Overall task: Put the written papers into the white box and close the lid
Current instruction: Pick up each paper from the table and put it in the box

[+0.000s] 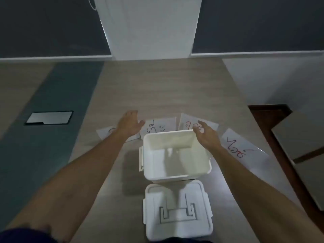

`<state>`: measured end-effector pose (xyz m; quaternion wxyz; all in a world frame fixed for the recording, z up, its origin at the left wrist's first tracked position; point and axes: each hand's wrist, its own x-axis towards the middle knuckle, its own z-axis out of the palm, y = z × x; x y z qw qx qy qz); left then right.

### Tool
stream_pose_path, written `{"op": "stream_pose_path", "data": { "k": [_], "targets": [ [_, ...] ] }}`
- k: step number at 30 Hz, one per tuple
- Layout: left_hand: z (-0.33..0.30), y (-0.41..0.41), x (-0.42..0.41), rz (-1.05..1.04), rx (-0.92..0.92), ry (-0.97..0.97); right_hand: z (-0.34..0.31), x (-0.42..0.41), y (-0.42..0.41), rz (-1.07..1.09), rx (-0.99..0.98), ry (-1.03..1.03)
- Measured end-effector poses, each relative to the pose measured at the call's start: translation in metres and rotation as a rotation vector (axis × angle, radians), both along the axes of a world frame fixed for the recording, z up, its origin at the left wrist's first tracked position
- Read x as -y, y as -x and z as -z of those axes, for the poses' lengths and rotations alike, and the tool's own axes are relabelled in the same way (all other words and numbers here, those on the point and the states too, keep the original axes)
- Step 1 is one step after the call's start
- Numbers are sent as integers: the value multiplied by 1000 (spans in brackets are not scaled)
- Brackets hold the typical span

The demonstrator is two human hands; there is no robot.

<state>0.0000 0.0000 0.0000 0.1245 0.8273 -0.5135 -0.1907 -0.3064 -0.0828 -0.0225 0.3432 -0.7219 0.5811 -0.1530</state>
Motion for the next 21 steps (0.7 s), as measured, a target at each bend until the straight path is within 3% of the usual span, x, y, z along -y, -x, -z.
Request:
{"op": "stream_pose_path", "data": {
  "k": [4, 9, 21],
  "targets": [
    [12, -36, -20, -78, 124, -62, 19, -27, 26, 61, 183, -65],
    [28, -72, -35, -103, 152, -224, 29, -34, 24, 88, 374, -120],
    [47, -94, -44, -161, 170, -134, 42, -33, 9, 119, 406, -136]
  ]
}}
